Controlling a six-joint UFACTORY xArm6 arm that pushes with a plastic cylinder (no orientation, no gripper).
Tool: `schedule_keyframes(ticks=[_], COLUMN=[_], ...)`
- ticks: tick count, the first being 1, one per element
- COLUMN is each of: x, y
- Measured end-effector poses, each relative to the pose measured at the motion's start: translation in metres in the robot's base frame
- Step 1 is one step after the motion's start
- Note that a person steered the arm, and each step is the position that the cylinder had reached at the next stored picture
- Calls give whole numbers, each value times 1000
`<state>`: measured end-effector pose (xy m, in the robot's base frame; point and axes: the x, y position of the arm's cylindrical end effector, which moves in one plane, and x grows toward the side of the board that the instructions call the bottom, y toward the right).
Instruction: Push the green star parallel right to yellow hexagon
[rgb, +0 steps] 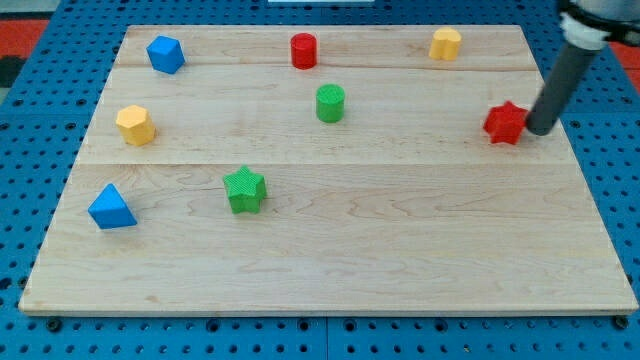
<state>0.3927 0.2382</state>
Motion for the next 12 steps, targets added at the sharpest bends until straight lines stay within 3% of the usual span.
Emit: schedule_keyframes(ticks=[2,3,4,7,8,9,10,12], x=[-38,-94,-120,-104,-101,-77,-28,-56], y=[-6,-2,-9,-34,-95,-123,-160,-175])
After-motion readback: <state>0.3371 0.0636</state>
